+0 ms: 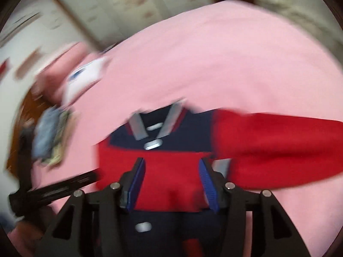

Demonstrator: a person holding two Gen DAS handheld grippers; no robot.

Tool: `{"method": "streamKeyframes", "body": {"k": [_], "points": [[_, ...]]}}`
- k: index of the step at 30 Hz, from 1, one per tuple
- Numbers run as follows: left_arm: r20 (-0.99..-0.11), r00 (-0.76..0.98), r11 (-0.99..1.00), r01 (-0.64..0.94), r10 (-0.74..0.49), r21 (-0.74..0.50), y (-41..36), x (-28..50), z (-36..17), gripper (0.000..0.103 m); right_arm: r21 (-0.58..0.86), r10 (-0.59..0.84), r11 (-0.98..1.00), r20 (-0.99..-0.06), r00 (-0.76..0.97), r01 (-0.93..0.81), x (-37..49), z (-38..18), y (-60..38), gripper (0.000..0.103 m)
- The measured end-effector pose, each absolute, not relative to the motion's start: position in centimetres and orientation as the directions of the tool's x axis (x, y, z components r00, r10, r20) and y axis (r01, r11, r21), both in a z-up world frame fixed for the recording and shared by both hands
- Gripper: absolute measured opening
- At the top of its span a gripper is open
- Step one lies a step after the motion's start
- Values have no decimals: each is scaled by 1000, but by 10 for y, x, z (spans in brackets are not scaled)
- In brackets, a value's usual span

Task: Fold large clothes
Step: 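Carry the red sleeve across the jacket body and lay it down with the left gripper, then grasp the other red sleeve cuff with the right gripper and lift it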

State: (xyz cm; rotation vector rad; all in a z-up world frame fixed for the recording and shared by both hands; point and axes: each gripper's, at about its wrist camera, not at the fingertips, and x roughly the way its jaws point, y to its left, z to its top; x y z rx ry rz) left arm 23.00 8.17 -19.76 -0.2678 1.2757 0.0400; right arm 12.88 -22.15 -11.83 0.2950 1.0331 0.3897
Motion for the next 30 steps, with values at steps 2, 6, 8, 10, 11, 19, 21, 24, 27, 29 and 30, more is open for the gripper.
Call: {"method": "streamKeyframes", "body": {"k": [2, 6, 8, 10, 11, 19, 21, 24, 27, 29, 30], "points": [[-961, 250, 972, -166, -119, -164, 78, 238, -212, 49, 456, 506, 862, -785, 357, -221, 137, -137, -198, 38], [-983, 142, 969, -202, -118, -145, 80, 250, -261, 45, 505, 530, 848, -823, 204, -163, 150, -184, -174, 9], [-982, 147, 969, -200, -118, -147, 79, 255, -268, 47, 522, 542, 840, -819, 188, -147, 153, -197, -173, 9], [-982, 155, 974, -180, -109, -136, 77, 256, -267, 47, 518, 540, 841, -820, 188, -158, 150, -202, -175, 0], [-980, 166, 977, -167, -107, -135, 77, 255, -265, 47, 502, 526, 849, -829, 191, -164, 150, -203, -178, 0], [-957, 223, 915, -317, -183, -249, 107, 240, -266, 31, 393, 382, 919, -862, 332, -38, 148, -192, -254, 0], [-950, 240, 893, -355, -199, -277, 111, 236, -265, 31, 197, 211, 977, -898, 386, -75, 144, -182, -247, 0], [-951, 248, 879, -391, -183, -271, 111, 229, -256, 31, 110, 127, 992, -893, 432, -64, 141, -172, -248, 0], [-958, 273, 892, -404, -92, -201, 111, 220, -240, 32, 127, 111, 992, -880, 462, 3, 141, -162, -259, 0], [-956, 291, 913, -381, -31, -146, 107, 215, -228, 33, 197, 172, 980, -861, 478, 3, 140, -156, -261, 0], [-954, 297, 921, -363, -33, -145, 105, 213, -226, 33, 245, 219, 970, -850, 480, -8, 140, -153, -261, 0]]}}
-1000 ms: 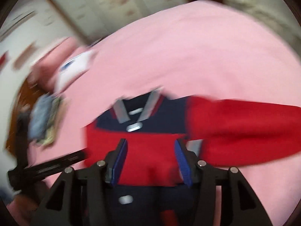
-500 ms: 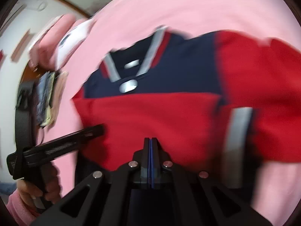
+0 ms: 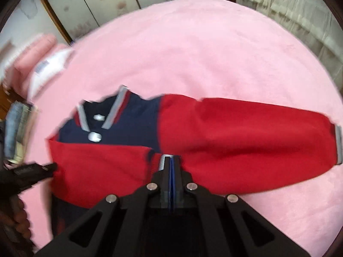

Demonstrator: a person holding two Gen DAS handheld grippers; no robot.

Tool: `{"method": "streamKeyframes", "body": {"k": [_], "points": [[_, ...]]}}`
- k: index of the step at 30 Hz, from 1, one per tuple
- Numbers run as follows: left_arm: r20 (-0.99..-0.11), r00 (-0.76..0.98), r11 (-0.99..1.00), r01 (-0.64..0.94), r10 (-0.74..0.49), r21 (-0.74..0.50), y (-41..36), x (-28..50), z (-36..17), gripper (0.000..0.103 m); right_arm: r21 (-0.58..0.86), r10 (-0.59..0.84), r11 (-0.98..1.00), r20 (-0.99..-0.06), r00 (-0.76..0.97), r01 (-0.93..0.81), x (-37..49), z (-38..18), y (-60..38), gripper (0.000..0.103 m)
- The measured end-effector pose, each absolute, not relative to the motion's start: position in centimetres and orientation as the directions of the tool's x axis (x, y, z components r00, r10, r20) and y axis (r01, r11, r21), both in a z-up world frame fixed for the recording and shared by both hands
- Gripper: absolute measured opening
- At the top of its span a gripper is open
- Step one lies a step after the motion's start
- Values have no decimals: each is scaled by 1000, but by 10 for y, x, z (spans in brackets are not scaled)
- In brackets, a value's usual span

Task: Fold large clothes
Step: 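Grasp the other red sleeve cuff with the right gripper and lift it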

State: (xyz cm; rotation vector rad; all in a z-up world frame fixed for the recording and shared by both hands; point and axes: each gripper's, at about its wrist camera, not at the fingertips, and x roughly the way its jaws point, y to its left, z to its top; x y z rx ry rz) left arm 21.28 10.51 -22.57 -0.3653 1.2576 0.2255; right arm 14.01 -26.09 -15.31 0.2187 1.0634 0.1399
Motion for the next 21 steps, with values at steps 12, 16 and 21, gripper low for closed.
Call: {"method": "streamKeyframes", "body": {"k": [12, 16, 21], "points": [[-967, 211, 981, -159, 144, 112, 92, 191, -251, 48, 240, 217, 970, -931, 295, 43, 136, -184, -208, 0], [-981, 175, 961, -275, 88, 37, 129, 190, -243, 68, 163, 127, 981, -951, 281, 109, 129, -177, -211, 0], [-978, 200, 945, -327, 62, -7, 147, 165, -215, 68, 39, -20, 983, -948, 319, 177, 112, -144, -208, 29]]}}
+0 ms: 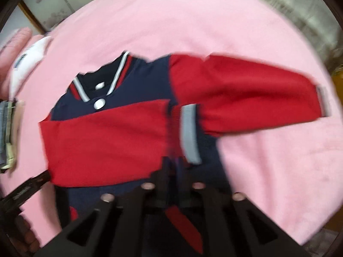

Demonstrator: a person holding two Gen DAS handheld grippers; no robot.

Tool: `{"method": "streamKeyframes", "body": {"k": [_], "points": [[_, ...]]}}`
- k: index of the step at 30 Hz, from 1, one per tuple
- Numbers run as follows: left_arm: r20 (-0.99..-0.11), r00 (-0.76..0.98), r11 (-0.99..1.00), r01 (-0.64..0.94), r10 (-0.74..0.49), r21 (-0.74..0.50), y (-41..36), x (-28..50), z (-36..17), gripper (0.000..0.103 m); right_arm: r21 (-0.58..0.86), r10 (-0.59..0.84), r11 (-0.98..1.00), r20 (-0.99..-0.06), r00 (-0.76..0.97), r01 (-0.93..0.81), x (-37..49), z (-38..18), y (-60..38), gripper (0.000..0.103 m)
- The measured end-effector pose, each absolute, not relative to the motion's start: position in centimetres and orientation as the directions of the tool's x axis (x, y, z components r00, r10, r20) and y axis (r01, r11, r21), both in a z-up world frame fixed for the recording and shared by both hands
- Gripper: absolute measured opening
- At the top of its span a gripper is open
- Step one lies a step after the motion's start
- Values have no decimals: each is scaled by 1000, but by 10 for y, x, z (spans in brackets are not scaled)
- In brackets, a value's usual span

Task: Fold large clothes
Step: 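Grasp the other red sleeve cuff with the right gripper and lift it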

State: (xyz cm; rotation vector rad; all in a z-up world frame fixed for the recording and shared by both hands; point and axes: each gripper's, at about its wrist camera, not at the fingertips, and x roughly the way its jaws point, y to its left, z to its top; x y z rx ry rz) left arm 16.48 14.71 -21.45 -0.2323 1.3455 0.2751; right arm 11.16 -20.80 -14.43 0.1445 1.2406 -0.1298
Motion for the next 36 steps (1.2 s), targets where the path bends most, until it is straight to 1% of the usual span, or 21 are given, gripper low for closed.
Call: {"method": "streamKeyframes", "body": {"k": [1, 2, 3, 4, 5, 7, 10, 12, 15, 19, 23, 25, 32, 36], "points": [[-975, 201, 949, -315, 94, 26, 145, 161, -209, 68, 32, -34, 981, -941, 337, 189, 105, -136, -209, 38], [-972, 204, 954, -295, 115, 51, 142, 156, -203, 68, 46, -28, 978, -936, 350, 202, 99, -130, -212, 53], [-971, 210, 961, -271, 112, 52, 137, 150, -196, 68, 63, -18, 975, -934, 358, 212, 93, -126, -217, 63], [-973, 210, 967, -250, 96, 42, 132, 146, -191, 69, 85, -2, 970, -933, 361, 226, 87, -123, -221, 64], [-977, 203, 974, -225, 72, 25, 118, 146, -183, 73, 109, 18, 965, -935, 355, 239, 82, -122, -225, 65], [-981, 188, 982, -188, 37, 1, 110, 131, -177, 77, 143, 52, 954, -944, 327, 262, 78, -126, -227, 65], [-987, 162, 990, -140, 7, -16, 85, 116, -172, 78, 182, 86, 929, -953, 291, 322, 65, -134, -244, 65], [-991, 135, 994, -106, -17, -31, 67, 115, -176, 81, 195, 92, 908, -956, 279, 371, 58, -142, -253, 65], [-997, 79, 998, -58, -26, -31, 28, 115, -182, 81, 177, 72, 866, -970, 234, 467, 38, -149, -285, 71], [-997, 51, 998, 9, -57, -57, -26, 115, -185, 82, 123, 39, 822, -986, 161, 555, 25, -157, -330, 72], [-998, 49, 997, 62, -39, -36, -84, 125, -184, 82, 129, 38, 799, -986, 164, 587, 26, -155, -376, 72], [-999, 40, 998, 59, -24, -22, -107, 132, -185, 82, 136, 48, 791, -986, 162, 597, 33, -158, -398, 72], [-998, 34, 999, 4, -43, -43, -175, 158, -180, 83, 214, 122, 773, -974, 191, 597, 71, -168, -467, 72], [-996, 28, 996, -35, -82, -83, -204, 171, -182, 83, 297, 156, 742, -948, 277, 601, 89, -169, -495, 72]]}}
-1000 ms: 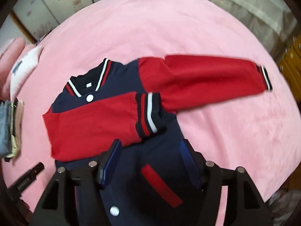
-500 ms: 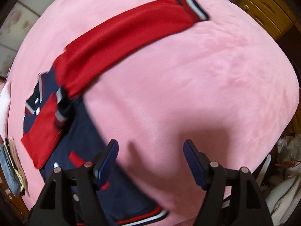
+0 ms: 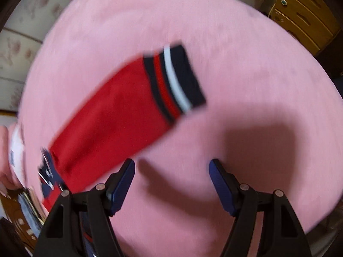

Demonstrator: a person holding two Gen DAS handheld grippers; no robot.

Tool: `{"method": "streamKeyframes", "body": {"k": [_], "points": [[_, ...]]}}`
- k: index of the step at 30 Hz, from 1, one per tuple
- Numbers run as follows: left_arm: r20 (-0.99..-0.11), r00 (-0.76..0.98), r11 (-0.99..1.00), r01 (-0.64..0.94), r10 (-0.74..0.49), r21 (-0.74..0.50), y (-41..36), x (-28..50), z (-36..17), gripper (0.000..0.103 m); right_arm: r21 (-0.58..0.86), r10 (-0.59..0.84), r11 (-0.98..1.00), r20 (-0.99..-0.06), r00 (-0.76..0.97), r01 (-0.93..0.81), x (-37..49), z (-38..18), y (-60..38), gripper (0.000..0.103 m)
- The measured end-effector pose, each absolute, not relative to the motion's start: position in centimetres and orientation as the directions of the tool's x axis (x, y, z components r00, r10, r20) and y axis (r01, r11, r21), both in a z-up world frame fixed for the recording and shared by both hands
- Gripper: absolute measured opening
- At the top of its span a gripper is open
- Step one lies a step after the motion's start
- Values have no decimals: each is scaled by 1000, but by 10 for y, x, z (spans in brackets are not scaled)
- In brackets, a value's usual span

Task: Fold large clothes
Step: 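Grasp the other red sleeve cuff with the right gripper and lift it, then lay the red sleeve across the jacket over the first sleeve with the right gripper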

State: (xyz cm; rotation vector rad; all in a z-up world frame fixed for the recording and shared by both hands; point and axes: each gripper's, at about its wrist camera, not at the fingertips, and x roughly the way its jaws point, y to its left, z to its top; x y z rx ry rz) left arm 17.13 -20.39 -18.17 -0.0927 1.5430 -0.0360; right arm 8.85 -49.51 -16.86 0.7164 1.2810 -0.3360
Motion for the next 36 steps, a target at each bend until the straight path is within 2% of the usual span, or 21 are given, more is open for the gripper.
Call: {"method": "streamKeyframes", "body": {"k": [2, 5, 7, 9, 12, 17, 24, 30, 33, 36], "points": [[-993, 23, 992, -45, -116, -117, -214, 174, -183, 83, 340, 159, 722, -929, 333, 603, 94, -167, -506, 72], [-994, 20, 993, -61, -105, -106, -221, 173, -184, 83, 392, 164, 699, -902, 399, 598, 102, -166, -516, 72], [-995, 16, 993, -67, -98, -99, -223, 174, -186, 83, 418, 157, 689, -884, 441, 592, 104, -165, -520, 67], [-996, 13, 992, -87, -92, -92, -215, 170, -187, 83, 404, 108, 686, -879, 465, 605, 101, -165, -525, 29], [-996, 7, 989, -121, -85, -86, -195, 151, -187, 83, 436, 84, 660, -852, 517, 612, 93, -160, -525, 9], [-995, 39, 975, -203, -89, -95, -152, 133, -183, 83, 501, 44, 650, -775, 630, 571, 68, -122, -524, 8], [-990, 101, 945, -301, -101, -127, -77, 112, -165, 83, 515, 4, 755, -624, 781, 407, 71, -37, -455, 8], [-989, 131, 944, -311, -68, -106, 3, 104, -154, 83, 481, 89, 857, -491, 867, 184, 87, 22, -357, 8], [-990, 130, 946, -310, -57, -95, 57, 103, -155, 83, 432, 172, 900, -468, 867, 54, 94, 30, -291, 8], [-992, 119, 949, -308, -37, -73, 101, 102, -166, 83, 400, 274, 914, -502, 820, -61, 102, 15, -222, 8]]}}
